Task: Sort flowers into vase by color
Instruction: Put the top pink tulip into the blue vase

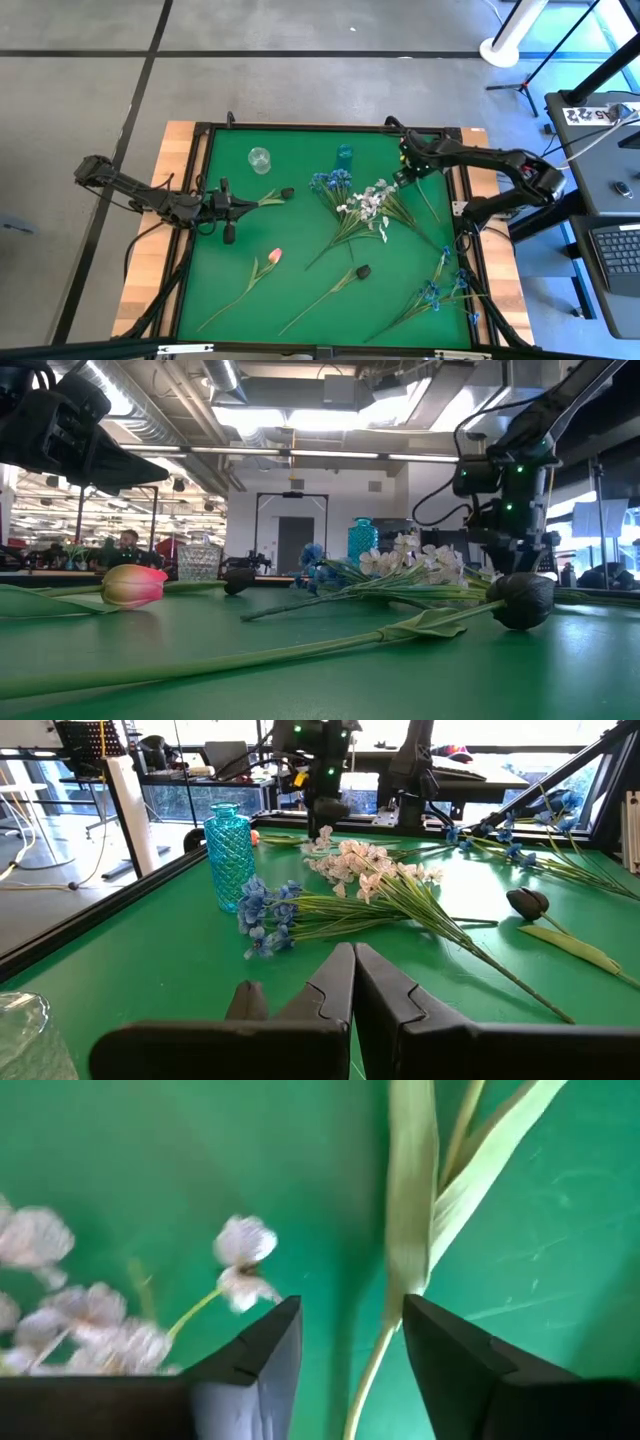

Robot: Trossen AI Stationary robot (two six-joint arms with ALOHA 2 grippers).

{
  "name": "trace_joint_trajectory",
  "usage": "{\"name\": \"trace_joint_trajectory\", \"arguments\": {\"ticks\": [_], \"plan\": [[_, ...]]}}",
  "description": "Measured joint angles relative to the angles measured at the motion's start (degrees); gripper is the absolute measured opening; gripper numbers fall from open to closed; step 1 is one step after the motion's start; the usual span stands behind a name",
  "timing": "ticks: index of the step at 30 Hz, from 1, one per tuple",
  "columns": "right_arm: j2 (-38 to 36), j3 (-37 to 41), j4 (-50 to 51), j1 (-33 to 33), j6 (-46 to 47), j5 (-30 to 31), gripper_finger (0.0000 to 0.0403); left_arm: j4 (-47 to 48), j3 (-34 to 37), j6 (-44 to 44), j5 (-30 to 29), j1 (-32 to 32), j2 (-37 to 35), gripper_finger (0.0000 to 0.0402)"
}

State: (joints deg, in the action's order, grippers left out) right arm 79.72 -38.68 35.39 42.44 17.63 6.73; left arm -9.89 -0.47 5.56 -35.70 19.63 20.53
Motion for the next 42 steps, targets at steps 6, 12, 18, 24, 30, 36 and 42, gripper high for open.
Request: {"name": "trace_joint_trajectory", "arguments": {"ticks": [6, 12, 18, 24, 30, 36, 42], "plan": [[4.04, -0.23, 0.35, -0.01, -0.46, 5.19, 0.0173, 0.0, 0.0, 0.0, -0.02, -0.01, 0.0, 0.0], [5.27, -0.26, 0.34, -0.07, -1.54, 5.14, 0.0147, 0.0, 0.0, 0.0, 0.0, 0.01, -0.02, 0.0], [4.15, -0.17, 1.78, -0.07, -8.23, 3.68, 0.0067, 0.0, 0.0, 0.0, -0.02, 0.01, -0.02, 0.0], [0.89, 0.24, 4.11, 0.02, -10.51, 4.26, 0.0019, 0.0, 0.0, 0.0, 0.0, 0.01, 0.0, 0.0], [-9.41, 0.19, 2.05, 0.0, -10.58, 4.2, 0.0008, 0.0, -0.02, 0.0, 0.0, 0.01, 0.0, 0.0], [-23.99, 0.13, -11.48, -0.07, -6.73, -5.84, 0.0011, -0.01, -0.02, 0.0, -0.01, 0.01, 0.0, 0.0], [-31.24, 0.0, -37.49, -3.41, -0.42, -12.29, 0.001, -0.01, 0.0, 0.0, 0.0, 0.01, 0.0, 0.0]]}}
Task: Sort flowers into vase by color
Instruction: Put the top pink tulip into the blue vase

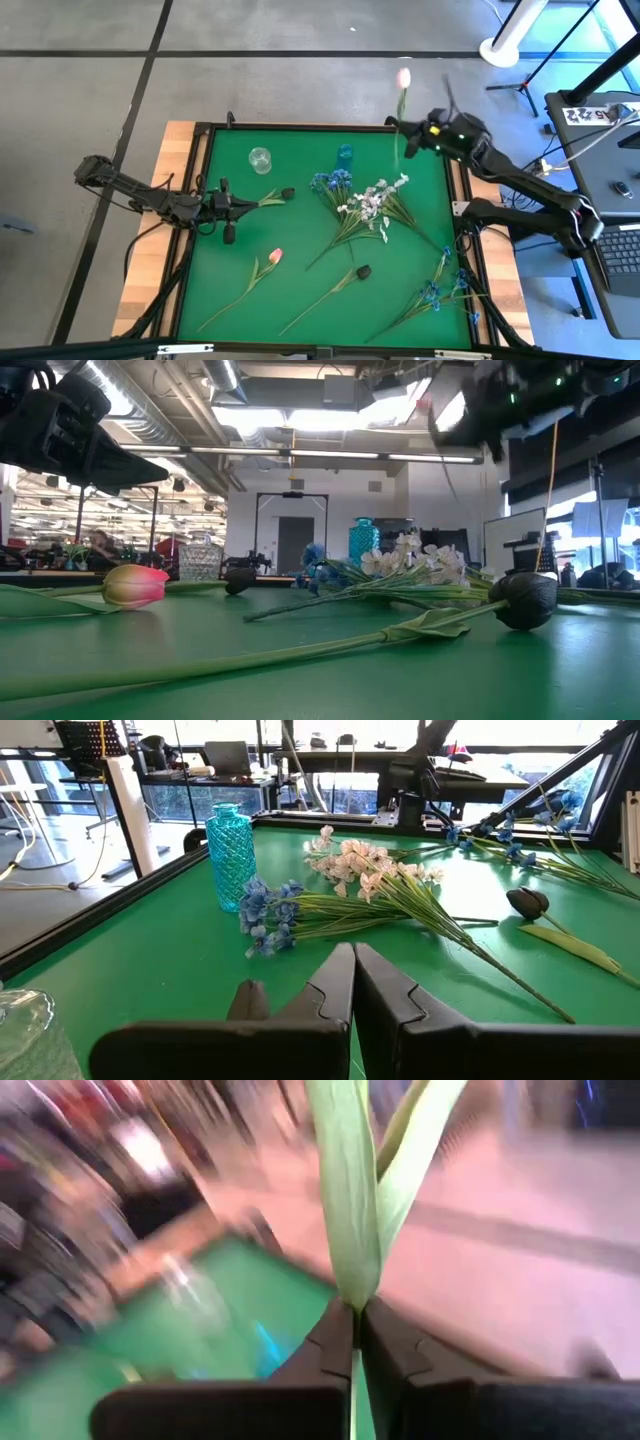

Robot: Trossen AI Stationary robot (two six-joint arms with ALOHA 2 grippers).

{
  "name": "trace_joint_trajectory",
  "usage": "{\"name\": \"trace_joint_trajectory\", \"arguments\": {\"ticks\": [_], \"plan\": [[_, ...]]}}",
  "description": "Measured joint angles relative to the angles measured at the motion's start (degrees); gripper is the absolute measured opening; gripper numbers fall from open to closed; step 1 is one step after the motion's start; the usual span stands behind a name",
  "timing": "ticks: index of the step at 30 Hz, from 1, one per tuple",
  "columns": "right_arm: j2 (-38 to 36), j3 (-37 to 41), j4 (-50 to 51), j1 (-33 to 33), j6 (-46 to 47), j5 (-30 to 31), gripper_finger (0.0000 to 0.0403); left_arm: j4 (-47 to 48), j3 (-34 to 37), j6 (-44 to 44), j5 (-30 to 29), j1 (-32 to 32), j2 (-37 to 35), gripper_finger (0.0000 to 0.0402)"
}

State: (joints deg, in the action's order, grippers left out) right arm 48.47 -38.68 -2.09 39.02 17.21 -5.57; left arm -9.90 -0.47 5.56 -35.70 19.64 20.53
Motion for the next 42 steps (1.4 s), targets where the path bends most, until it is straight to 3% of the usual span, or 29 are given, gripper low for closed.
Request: {"name": "trace_joint_trajectory", "arguments": {"ticks": [5, 11, 20, 32, 42], "plan": [[2.88, -0.07, -19.9, -6.91, -2.45, 0.01, 0.0005, 0.01, -0.01, 0.0, 0.0, 0.0, 0.0, 0.0], [11.94, -0.07, -35.85, -13.45, -8.34, 2.26, 0.0016, 0.01, -0.01, 0.0, 0.0, 0.0, -0.01, 0.0], [26.64, -0.04, -50.57, -13.3, -11.58, 5.46, 0.0008, 0.01, -0.02, 0.0, 0.0, 0.0, 0.0, 0.0], [30.18, -0.04, -49.1, -11.97, -11.56, 4.5, 0.0011, 0.01, 0.0, 0.0, 0.0, 0.0, -0.01, 0.0], [30.04, -0.04, -40.72, -11.99, -13.08, 4.49, 0.0077, 0.01, -0.02, 0.0, 0.0, 0.0, 0.0, 0.0]]}}
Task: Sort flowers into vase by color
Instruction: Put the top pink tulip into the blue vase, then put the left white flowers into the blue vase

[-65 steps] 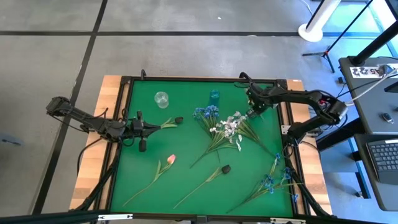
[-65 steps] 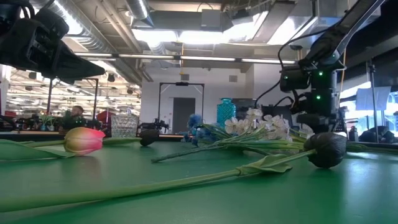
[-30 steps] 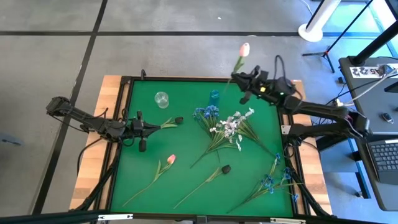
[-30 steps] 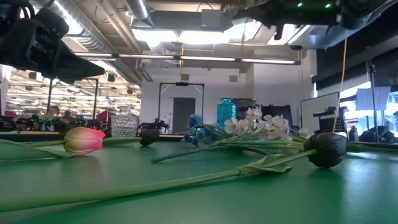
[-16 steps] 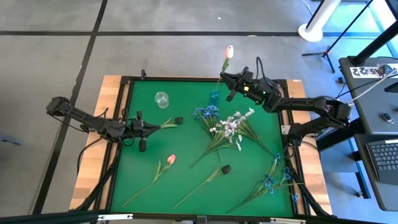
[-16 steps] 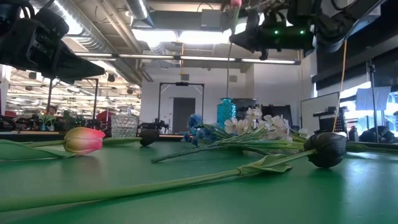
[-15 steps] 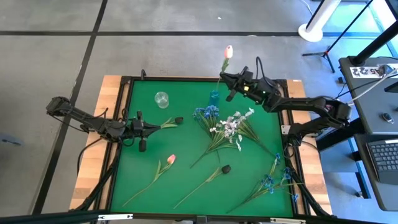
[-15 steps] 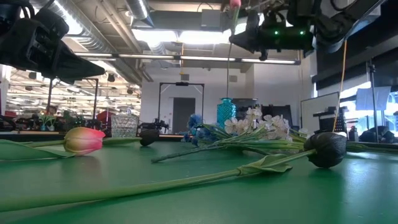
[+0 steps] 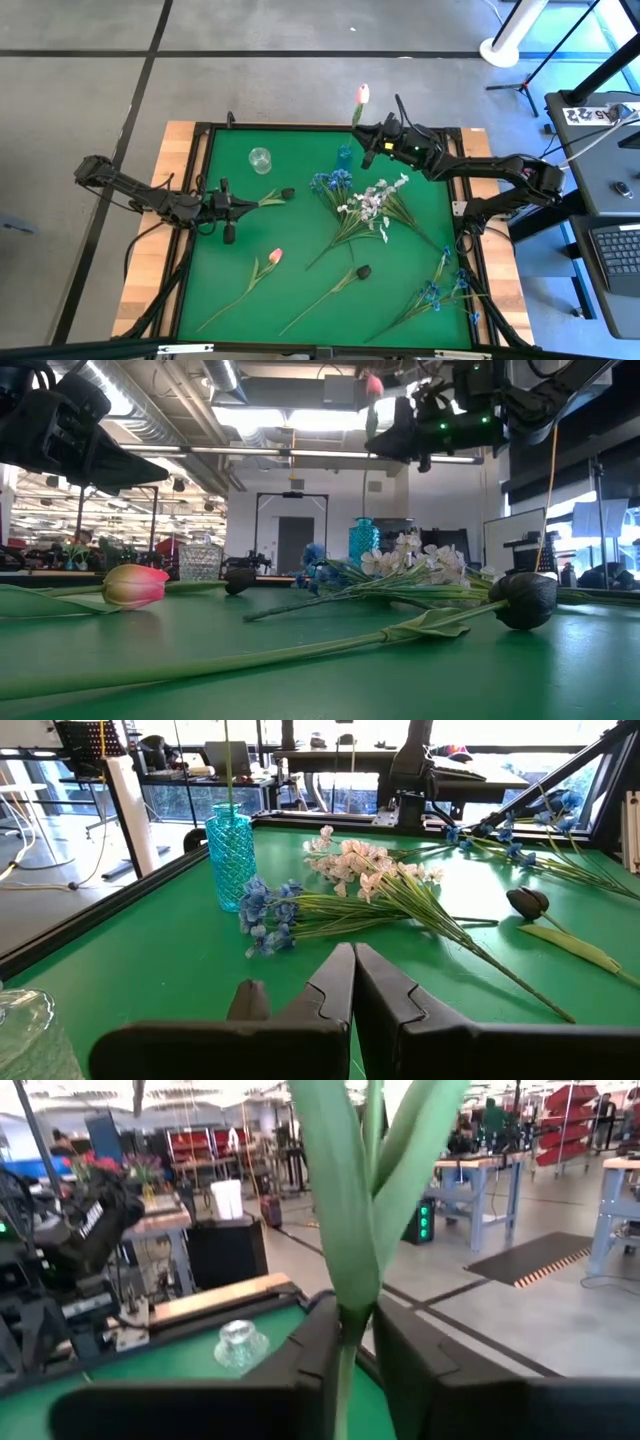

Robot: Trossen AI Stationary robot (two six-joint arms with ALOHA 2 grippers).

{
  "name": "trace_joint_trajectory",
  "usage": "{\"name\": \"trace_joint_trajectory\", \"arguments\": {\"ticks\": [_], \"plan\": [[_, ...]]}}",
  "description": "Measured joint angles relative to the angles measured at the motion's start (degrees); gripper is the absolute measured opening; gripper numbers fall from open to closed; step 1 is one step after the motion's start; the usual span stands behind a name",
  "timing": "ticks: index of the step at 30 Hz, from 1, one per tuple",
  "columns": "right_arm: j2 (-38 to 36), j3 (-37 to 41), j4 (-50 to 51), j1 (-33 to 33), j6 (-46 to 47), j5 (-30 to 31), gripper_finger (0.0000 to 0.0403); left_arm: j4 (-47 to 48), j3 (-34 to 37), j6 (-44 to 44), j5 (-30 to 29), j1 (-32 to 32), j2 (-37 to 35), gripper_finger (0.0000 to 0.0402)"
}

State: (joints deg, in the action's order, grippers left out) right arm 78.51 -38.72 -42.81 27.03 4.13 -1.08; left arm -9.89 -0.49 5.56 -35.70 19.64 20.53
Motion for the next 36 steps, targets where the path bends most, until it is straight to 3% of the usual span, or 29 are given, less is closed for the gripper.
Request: {"name": "trace_joint_trajectory", "arguments": {"ticks": [8, 17, 21, 26, 36], "plan": [[-6.73, 0.02, 11.04, 0.0, -1.99, 0.44, 0.0195, 0.0, 0.01, 0.0, 0.0, -0.01, 0.0, 0.0], [-26.12, 0.02, 34.93, 0.0, -3.1, -0.02, 0.0298, 0.02, 0.0, 0.0, 0.0, 0.0, 0.0, 0.0], [-35.51, 0.02, 42.32, 0.0, 0.25, -3.21, 0.0314, 0.02, 0.0, 0.0, -0.02, 0.0, -0.01, 0.0], [-44.95, 0.02, 44.61, -0.08, 6.5, -11.09, 0.0316, 0.02, 0.01, 0.0, -0.02, 0.0, 0.0, 0.0], [-49.8, 0.02, 51.2, -0.09, 12.65, -30.99, 0.0317, 0.02, 0.0, 0.0, -0.01, 0.0, 0.0, 0.0]]}}
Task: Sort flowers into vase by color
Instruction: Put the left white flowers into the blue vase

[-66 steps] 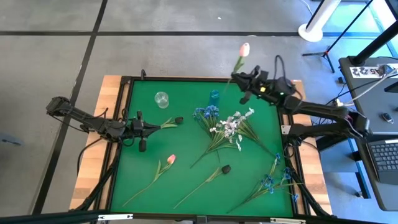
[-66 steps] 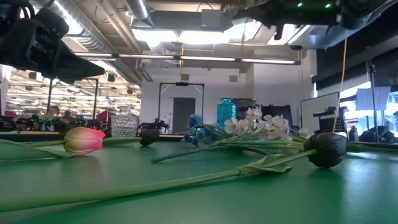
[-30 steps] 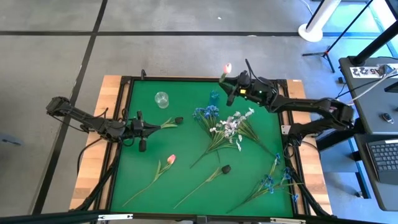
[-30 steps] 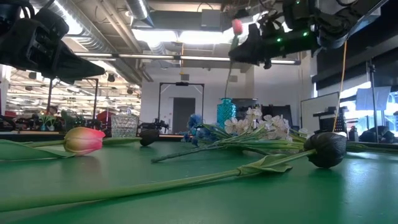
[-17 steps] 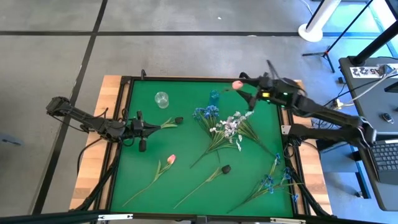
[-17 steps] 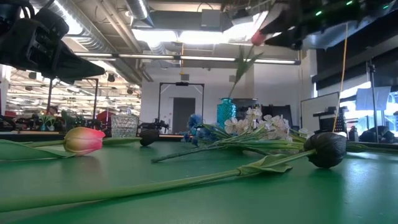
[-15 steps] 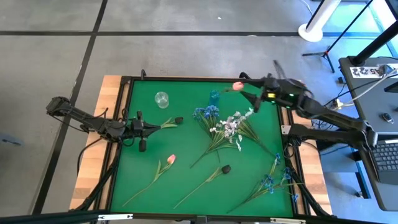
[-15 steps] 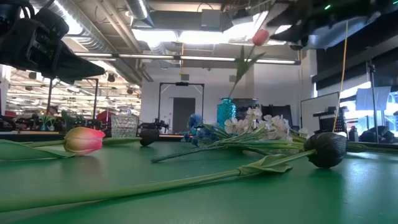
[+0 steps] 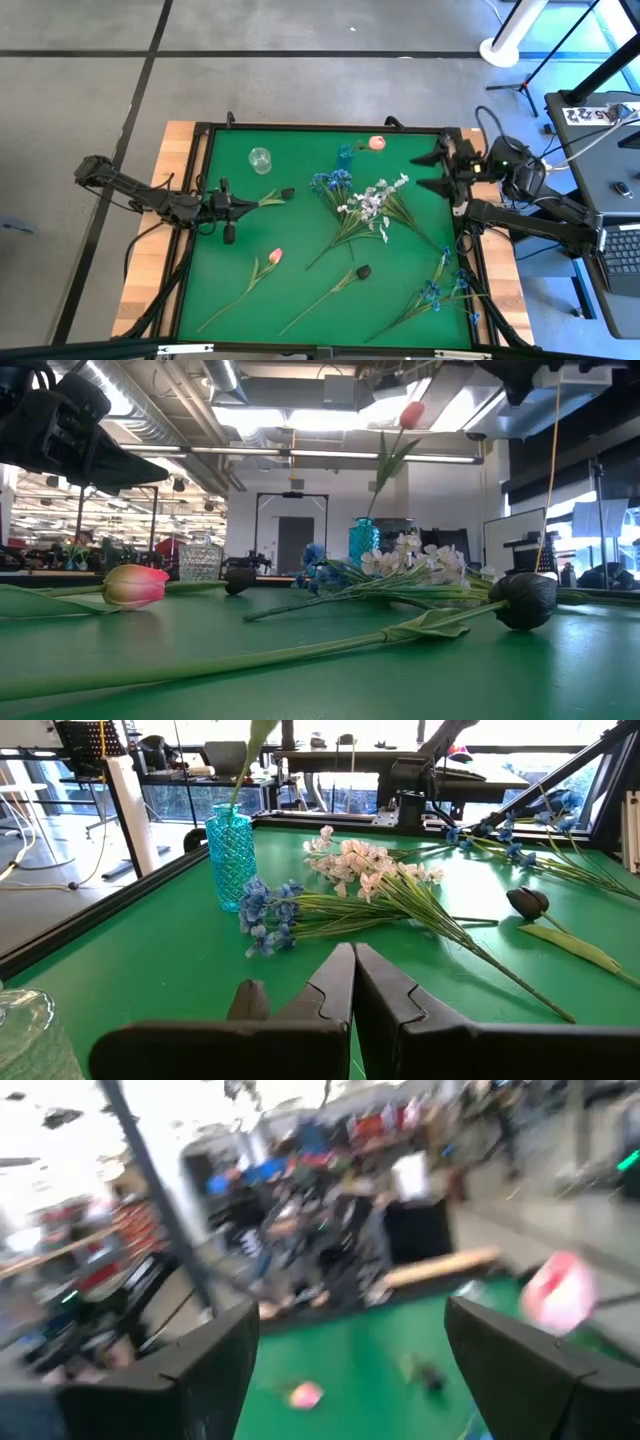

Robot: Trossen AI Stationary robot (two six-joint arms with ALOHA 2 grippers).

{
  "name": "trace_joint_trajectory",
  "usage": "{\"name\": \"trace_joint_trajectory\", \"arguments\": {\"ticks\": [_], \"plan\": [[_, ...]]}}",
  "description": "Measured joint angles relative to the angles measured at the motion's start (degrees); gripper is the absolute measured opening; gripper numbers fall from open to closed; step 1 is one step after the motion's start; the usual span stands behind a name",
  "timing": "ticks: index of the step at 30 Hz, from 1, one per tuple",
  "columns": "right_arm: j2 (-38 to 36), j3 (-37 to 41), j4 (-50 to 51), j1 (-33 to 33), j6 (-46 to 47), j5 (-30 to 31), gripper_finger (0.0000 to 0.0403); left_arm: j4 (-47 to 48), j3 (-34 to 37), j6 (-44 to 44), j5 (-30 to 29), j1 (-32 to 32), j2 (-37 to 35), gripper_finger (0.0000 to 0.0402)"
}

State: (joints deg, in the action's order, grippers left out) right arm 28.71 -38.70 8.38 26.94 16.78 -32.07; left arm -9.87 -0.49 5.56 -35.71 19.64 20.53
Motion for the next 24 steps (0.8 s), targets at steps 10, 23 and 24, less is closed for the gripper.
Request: {"name": "trace_joint_trajectory", "arguments": {"ticks": [10, 23, 24], "plan": [[0.88, 4.81, 4.33, -1.57, 1.45, -1.69, 0.0317, -9.84, 0.02, 3.09, 2.89, 0.0, 0.0, 0.0], [0.65, 6.4, -0.79, -4.81, 0.02, 3.72, 0.0317, -30.95, -5.68, 6.29, 20.26, -3.09, 10.73, 0.0], [0.63, 6.4, -1.92, -4.81, -0.26, 4.1, 0.0317, -30.67, -7.26, 6.68, 20.01, -3.21, 14.5, 0.0]]}}
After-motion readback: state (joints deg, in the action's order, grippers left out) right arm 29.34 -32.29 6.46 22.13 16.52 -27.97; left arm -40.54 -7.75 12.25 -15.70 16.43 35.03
